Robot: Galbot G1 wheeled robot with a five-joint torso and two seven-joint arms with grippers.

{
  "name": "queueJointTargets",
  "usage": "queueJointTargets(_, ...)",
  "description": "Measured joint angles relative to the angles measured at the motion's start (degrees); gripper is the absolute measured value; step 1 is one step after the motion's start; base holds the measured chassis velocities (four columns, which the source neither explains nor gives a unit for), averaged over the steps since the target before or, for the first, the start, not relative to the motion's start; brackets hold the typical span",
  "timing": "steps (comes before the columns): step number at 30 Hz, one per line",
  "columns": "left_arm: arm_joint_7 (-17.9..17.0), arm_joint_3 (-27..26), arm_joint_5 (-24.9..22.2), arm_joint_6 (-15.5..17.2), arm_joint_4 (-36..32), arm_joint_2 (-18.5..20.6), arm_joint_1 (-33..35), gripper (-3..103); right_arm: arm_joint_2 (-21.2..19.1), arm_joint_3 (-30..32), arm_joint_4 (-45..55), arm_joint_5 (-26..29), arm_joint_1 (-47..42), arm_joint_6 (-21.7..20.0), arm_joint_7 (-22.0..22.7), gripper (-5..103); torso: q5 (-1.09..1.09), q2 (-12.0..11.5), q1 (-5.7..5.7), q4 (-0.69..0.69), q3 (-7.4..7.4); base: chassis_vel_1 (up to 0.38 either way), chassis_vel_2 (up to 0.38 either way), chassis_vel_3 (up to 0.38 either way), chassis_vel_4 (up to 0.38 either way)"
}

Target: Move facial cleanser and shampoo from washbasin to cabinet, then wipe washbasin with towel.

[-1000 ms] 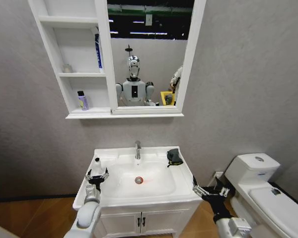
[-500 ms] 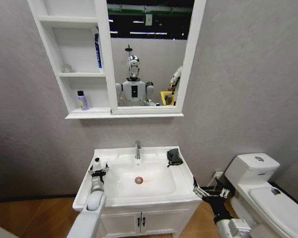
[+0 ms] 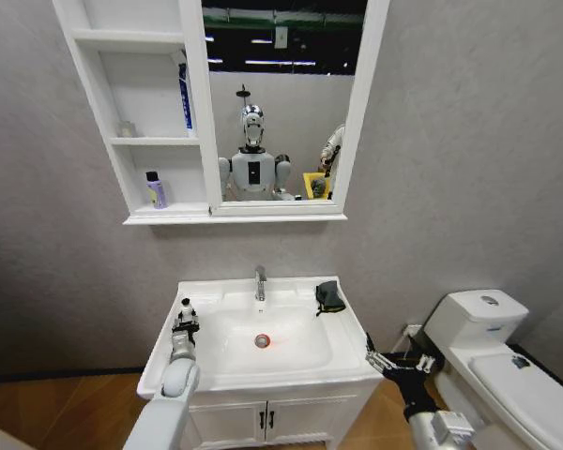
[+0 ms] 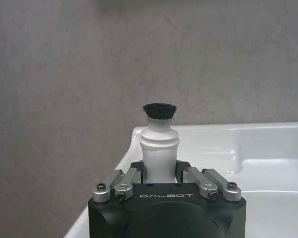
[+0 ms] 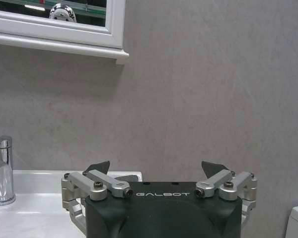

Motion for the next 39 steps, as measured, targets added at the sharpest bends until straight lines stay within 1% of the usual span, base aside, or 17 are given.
queueJointTargets(3,-0.4,0.1,-0.9,1.5,-3.5,1.4,1.1,31,0.0,0.0,0.0,0.0,0.0,0.0,0.0,100,-0.01,0.0,0.00,-0.01,0.00,0.000,0.000,0.000,0.000)
queueJointTargets(5,-2.5,0.4,-6.6,6.6,-15.6,6.8,2.5,31,-0.1,0.0,-0.2,0.0,-0.1,0.0,0.1,100,0.03,0.0,-0.01,0.01,-0.01,0.000,0.000,0.000,0.000)
queueJointTargets(6,-2.5,0.4,-6.6,6.6,-15.6,6.8,2.5,31,-0.1,0.0,-0.2,0.0,-0.1,0.0,0.1,100,0.03,0.0,-0.01,0.01,-0.01,0.000,0.000,0.000,0.000)
queueJointTargets(8,-8.6,1.5,-21.3,17.1,-28.1,14.9,-0.1,31,-0.1,-0.1,-0.6,0.0,-0.1,0.1,0.0,100,-0.01,0.0,-0.02,0.01,-0.01,0.000,0.000,0.000,0.000)
queueJointTargets(9,-8.6,1.5,-21.3,17.1,-28.1,14.9,-0.1,31,-0.1,-0.1,-0.6,0.0,-0.1,0.1,0.0,100,-0.01,0.0,-0.02,0.01,-0.01,0.000,0.000,0.000,0.000)
queueJointTargets(10,-11.5,1.7,-28.5,20.8,-31.9,18.9,-3.6,31,-0.1,-0.4,-0.7,-0.2,-0.2,0.2,0.0,100,0.01,0.0,-0.02,-0.01,-0.01,0.000,0.000,0.000,0.000)
queueJointTargets(11,-11.5,1.7,-28.5,20.8,-31.9,18.9,-3.6,31,-0.1,-0.4,-0.7,-0.2,-0.2,0.2,0.0,100,0.01,0.0,-0.02,-0.01,-0.01,0.000,0.000,0.000,0.000)
queueJointTargets(13,-13.4,1.6,-38.0,24.6,-34.4,26.2,-10.5,31,-0.1,-0.8,-1.0,-0.6,-0.4,0.7,0.0,100,0.03,0.0,-0.01,-0.03,-0.01,0.000,0.000,0.000,0.000)
queueJointTargets(16,-14.4,2.4,-46.4,27.0,-33.2,32.1,-19.1,31,-0.2,-0.6,-1.1,-0.8,-1.2,1.3,-0.7,100,0.03,0.0,-0.01,0.01,-0.01,0.000,0.000,0.000,0.000)
queueJointTargets(17,-14.4,2.4,-46.4,27.0,-33.2,32.1,-19.1,31,-0.2,-0.6,-1.1,-0.8,-1.2,1.3,-0.7,100,0.03,0.0,-0.01,0.01,-0.01,0.000,0.000,0.000,0.000)
queueJointTargets(19,-14.4,5.0,-50.4,28.1,-29.5,34.5,-27.8,31,-0.3,-0.2,-1.1,-0.8,-1.6,1.7,-0.7,100,-0.02,0.0,-0.01,0.00,0.00,0.000,0.000,0.000,0.000)
queueJointTargets(20,-14.4,5.0,-50.4,28.1,-29.5,34.5,-27.8,31,-0.3,-0.2,-1.1,-0.8,-1.6,1.7,-0.7,100,-0.02,0.0,-0.01,0.00,0.00,0.000,0.000,0.000,0.000)
queueJointTargets(22,-14.1,9.6,-53.7,28.9,-25.5,35.4,-37.1,31,-0.1,0.2,-0.4,-1.0,-2.3,1.9,-0.7,100,0.01,0.0,-0.01,-0.01,0.00,0.000,0.000,0.000,0.000)
queueJointTargets(25,-14.1,11.9,-54.8,29.2,-23.9,35.4,-40.7,31,-0.1,0.4,0.0,-1.1,-2.6,1.9,-0.7,100,0.00,0.0,0.00,-0.02,0.00,0.000,0.000,0.000,0.000)
queueJointTargets(30,-15.3,19.8,-59.2,30.8,-14.2,32.2,-53.5,31,-0.1,0.7,0.1,-1.1,-2.8,2.3,-0.4,100,0.03,0.0,0.00,-0.02,0.00,0.000,0.000,0.000,0.000)
queueJointTargets(33,-15.2,21.7,-59.5,31.3,-8.9,30.5,-57.0,31,0.3,0.6,0.1,-1.6,-3.1,2.7,-0.4,100,0.02,0.0,0.00,-0.02,0.00,0.000,0.000,0.000,0.000)
queueJointTargets(39,-10.1,24.3,-54.8,31.3,-0.6,27.0,-61.8,30,0.2,0.7,-0.1,-2.3,-3.6,3.8,0.1,100,0.03,0.0,0.00,0.00,0.00,0.000,0.000,0.000,0.000)
